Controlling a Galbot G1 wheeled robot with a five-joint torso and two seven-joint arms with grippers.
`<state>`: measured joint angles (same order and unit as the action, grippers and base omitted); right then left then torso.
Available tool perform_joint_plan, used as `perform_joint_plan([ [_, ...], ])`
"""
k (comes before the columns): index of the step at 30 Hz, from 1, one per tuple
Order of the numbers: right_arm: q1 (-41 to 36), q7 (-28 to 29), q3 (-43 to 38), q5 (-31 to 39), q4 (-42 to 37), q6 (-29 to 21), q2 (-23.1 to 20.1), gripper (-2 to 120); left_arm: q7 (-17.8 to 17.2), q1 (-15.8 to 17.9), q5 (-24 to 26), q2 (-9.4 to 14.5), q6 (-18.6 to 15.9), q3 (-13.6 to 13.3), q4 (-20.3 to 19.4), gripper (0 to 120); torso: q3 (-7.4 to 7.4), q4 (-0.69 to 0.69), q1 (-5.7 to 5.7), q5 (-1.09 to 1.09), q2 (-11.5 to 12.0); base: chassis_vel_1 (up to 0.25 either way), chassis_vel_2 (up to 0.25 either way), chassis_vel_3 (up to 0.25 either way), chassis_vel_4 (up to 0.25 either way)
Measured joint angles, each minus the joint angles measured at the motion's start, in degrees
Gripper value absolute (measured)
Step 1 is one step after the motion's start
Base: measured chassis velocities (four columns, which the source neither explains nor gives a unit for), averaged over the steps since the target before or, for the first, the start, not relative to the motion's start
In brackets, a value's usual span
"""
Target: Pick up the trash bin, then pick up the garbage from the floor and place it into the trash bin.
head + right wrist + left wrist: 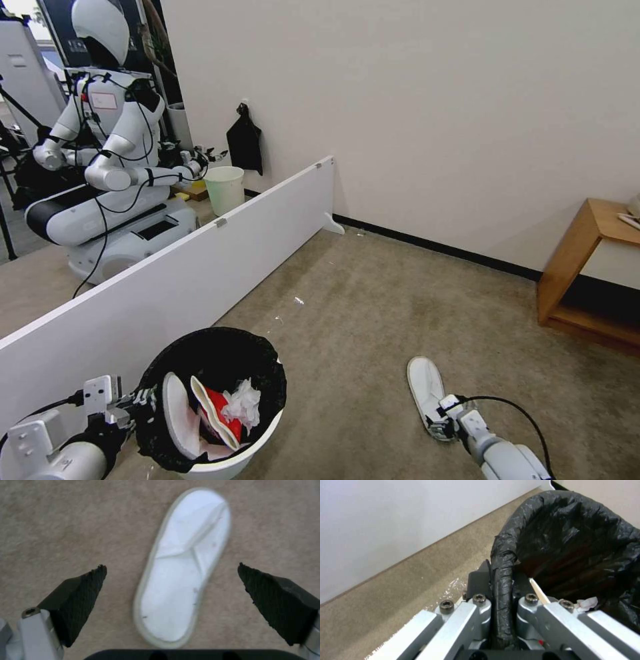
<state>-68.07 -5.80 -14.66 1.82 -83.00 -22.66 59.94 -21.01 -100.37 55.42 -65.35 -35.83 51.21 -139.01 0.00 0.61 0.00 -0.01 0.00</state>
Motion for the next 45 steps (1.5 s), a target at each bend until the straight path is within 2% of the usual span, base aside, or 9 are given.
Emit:
perform_joint_plan([
  [9,2.8,1.5,2.9,0.4,3.5,-3.6,3.0,100,-0.1,-0.1,-0.1,-0.3,0.0,0.0,-0.1,4,0.0,0.0,0.0,0.0,0.0,0.0,0.0,0.0,0.0],
  [21,5.5,1.5,2.9,-0.2,9.5,-4.0,4.8,100,-0.2,-0.4,-0.3,-0.6,0.0,-0.1,-0.4,4,0.0,0.01,0.01,0.01,0.0,0.0,0.0,0.0,0.0],
  [45,9.2,2.3,3.9,-0.9,15.7,-6.5,6.7,100,-0.2,-0.4,-0.3,-0.7,0.1,-0.1,-0.6,4,0.0,0.01,0.0,0.01,0.0,0.0,0.0,0.0,0.0],
])
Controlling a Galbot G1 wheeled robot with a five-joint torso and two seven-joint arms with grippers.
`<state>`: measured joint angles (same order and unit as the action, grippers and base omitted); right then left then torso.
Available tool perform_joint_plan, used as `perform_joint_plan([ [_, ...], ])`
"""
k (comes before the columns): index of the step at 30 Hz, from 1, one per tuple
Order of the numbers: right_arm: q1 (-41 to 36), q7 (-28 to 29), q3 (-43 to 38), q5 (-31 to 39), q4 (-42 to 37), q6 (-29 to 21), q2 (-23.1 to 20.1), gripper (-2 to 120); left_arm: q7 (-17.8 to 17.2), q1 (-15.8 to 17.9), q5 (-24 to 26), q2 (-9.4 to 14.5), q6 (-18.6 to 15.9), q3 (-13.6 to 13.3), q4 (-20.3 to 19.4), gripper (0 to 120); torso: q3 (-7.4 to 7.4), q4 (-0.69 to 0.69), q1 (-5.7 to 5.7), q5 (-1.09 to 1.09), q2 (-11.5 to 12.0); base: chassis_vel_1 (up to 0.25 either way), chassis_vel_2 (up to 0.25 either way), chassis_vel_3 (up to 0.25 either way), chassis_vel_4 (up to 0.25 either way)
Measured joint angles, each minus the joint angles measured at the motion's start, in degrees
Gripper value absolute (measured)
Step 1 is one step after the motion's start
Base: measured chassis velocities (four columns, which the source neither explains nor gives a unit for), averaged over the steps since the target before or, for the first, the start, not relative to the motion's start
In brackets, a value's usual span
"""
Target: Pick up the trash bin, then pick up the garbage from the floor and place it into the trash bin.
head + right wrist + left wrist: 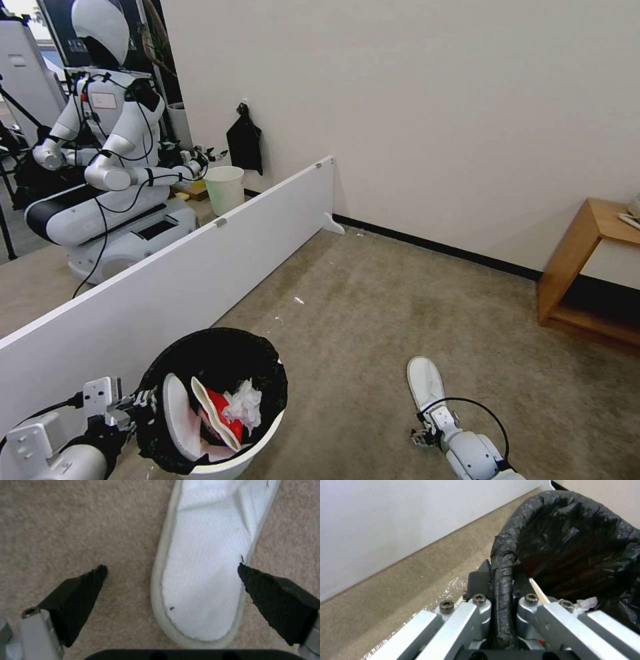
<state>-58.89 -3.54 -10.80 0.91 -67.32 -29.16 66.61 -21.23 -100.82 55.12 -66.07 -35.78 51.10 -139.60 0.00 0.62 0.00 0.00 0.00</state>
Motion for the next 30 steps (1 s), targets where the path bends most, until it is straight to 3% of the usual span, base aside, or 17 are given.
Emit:
perform_joint_plan([
  [18,3.1,0.7,-0.2,-2.1,5.1,-0.9,2.1,100,0.1,0.0,0.1,-0.2,0.0,0.1,-0.1,4,-0.02,0.03,-0.01,-0.06,0.0,0.0,0.0,0.0,0.0],
  [30,3.8,1.6,-0.2,-2.9,6.9,-1.9,2.7,100,0.1,0.2,0.2,-0.1,0.1,0.1,0.0,4,-0.02,-0.02,-0.01,-0.02,0.0,0.0,0.0,0.0,0.0],
])
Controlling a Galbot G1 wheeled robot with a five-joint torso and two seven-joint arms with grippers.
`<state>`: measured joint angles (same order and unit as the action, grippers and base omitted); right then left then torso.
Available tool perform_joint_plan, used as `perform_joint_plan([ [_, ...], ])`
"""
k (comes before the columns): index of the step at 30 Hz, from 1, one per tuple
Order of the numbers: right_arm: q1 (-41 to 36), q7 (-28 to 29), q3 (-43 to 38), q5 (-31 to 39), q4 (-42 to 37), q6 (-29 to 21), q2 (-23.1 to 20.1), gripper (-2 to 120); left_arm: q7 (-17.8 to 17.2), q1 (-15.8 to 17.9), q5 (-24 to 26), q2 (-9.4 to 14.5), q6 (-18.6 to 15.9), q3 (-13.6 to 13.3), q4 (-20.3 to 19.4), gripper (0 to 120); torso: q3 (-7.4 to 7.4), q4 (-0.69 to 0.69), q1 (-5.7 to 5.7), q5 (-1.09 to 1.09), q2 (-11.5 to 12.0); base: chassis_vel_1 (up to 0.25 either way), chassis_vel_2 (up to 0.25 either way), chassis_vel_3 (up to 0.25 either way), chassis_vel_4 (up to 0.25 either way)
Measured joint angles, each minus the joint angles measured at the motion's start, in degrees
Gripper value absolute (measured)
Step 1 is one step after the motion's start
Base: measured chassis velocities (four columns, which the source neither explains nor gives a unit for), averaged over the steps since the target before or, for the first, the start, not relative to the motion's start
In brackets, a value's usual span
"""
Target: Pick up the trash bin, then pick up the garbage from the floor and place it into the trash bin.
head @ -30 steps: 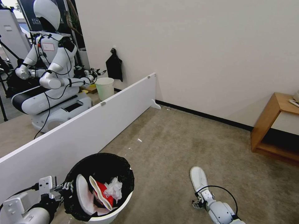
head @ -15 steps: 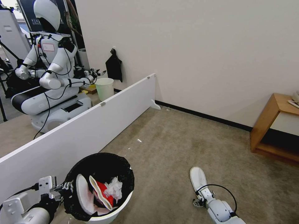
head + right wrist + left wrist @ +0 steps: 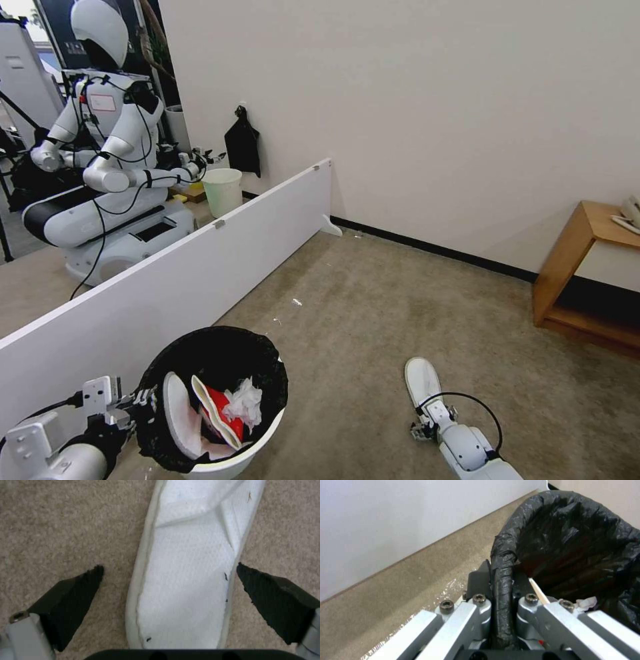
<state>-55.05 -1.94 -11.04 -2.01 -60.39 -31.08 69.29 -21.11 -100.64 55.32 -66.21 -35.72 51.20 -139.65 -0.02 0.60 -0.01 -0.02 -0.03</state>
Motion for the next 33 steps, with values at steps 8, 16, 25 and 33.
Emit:
perform_joint_plan([
  [8,-0.1,0.8,-0.3,-0.3,0.0,-2.1,-0.2,100,0.0,0.0,0.1,0.0,0.0,0.0,0.1,4,0.01,-0.02,0.0,0.05,0.0,0.0,0.0,0.0,0.0],
  [16,-0.3,1.0,-1.1,-0.3,0.0,-2.9,-0.4,100,0.1,-0.1,0.1,0.0,0.0,0.0,0.1,4,0.01,-0.01,0.0,0.06,0.0,0.0,0.0,0.0,0.0],
  [25,-1.7,1.4,-2.3,-0.3,-0.2,-2.9,-2.3,100,0.1,-0.1,0.1,0.0,0.0,-0.1,-0.1,4,0.03,-0.05,0.01,0.11,0.0,0.0,0.0,0.0,0.0],
  [33,-5.7,1.2,-4.5,1.5,-9.7,-7.0,-7.3,100,0.1,-0.4,0.1,0.0,0.0,0.1,-0.2,4,0.11,0.25,0.03,0.1,0.1,-0.013,-0.006,-0.001,-0.01],
])
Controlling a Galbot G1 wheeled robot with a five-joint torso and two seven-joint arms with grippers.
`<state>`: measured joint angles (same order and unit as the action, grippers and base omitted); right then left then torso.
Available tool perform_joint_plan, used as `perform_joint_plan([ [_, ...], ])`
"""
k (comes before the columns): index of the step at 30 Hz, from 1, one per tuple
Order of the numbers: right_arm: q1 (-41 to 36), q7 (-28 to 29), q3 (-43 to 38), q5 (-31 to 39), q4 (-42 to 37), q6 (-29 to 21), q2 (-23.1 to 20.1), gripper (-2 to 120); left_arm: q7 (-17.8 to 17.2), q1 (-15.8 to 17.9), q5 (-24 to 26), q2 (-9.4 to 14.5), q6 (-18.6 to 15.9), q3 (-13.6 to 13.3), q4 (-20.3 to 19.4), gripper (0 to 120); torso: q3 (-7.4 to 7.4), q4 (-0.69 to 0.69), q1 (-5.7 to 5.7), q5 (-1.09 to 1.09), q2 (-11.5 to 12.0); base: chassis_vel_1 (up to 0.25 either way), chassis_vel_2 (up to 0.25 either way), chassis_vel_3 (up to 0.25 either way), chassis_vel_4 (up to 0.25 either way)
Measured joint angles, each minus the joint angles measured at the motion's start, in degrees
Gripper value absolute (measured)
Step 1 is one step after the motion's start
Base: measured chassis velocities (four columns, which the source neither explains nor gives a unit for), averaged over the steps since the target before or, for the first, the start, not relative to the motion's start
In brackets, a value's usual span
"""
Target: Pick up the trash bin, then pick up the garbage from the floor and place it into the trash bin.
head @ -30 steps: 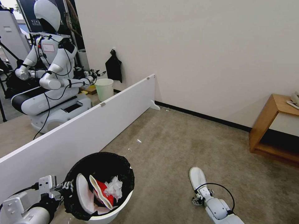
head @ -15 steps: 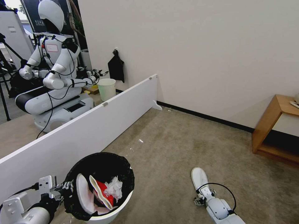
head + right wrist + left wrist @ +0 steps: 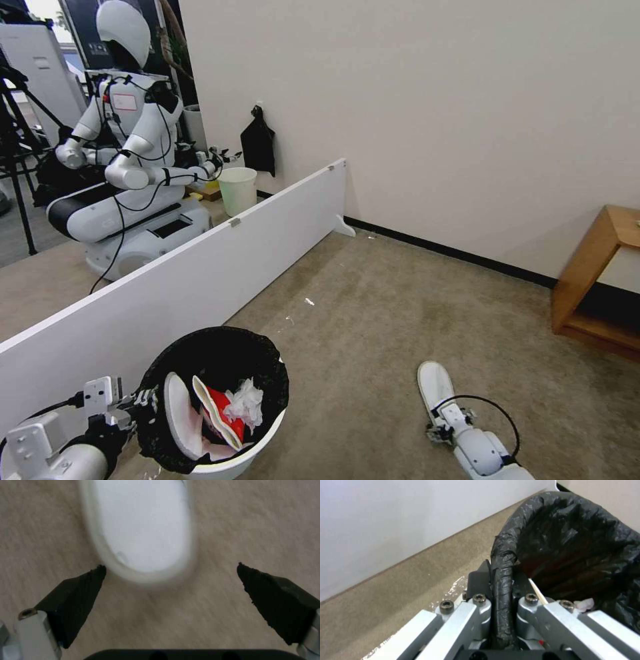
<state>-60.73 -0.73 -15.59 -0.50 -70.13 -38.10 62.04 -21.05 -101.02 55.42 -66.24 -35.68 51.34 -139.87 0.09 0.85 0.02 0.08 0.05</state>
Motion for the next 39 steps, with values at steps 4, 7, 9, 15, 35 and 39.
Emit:
perform_joint_plan([
  [4,-1.8,-0.4,0.1,1.9,-7.6,-1.6,-2.9,100,0.1,0.2,0.1,0.0,0.0,-0.2,0.0,4,-0.06,-0.13,-0.01,-0.14,0.0,-0.056,-0.028,-0.011,-0.017],
  [7,-1.3,-0.1,0.4,2.2,-7.7,-2.3,-2.7,100,0.0,0.3,0.0,-0.1,0.0,-0.3,0.0,4,-0.07,-0.26,-0.01,-0.07,0.0,0.0,0.0,0.0,0.0],
  [9,-1.1,0.0,0.4,2.2,-7.2,-2.4,-2.6,100,0.0,0.3,0.0,0.0,0.0,-0.2,0.0,4,-0.08,-0.26,-0.01,-0.12,0.0,0.0,0.0,0.0,0.0],
  [15,-0.7,0.0,0.3,1.9,-6.3,-2.2,-2.4,100,0.0,0.2,0.3,0.2,0.0,0.1,0.0,4,-0.08,-0.21,-0.01,-0.08,0.0,0.0,0.0,0.0,0.0],
  [35,2.6,-3.3,2.9,-2.6,-1.6,-0.2,-1.1,100,0.0,0.5,0.6,0.2,0.0,0.1,0.4,4,-0.09,-0.23,-0.02,-0.08,-0.1,0.0,0.0,0.0,0.0],
  [39,3.2,-3.8,3.3,-3.1,-0.5,0.4,-0.7,100,0.0,0.5,0.6,0.2,0.0,0.1,0.4,4,-0.09,-0.23,-0.02,-0.08,-0.1,0.0,0.0,0.0,0.0],
])
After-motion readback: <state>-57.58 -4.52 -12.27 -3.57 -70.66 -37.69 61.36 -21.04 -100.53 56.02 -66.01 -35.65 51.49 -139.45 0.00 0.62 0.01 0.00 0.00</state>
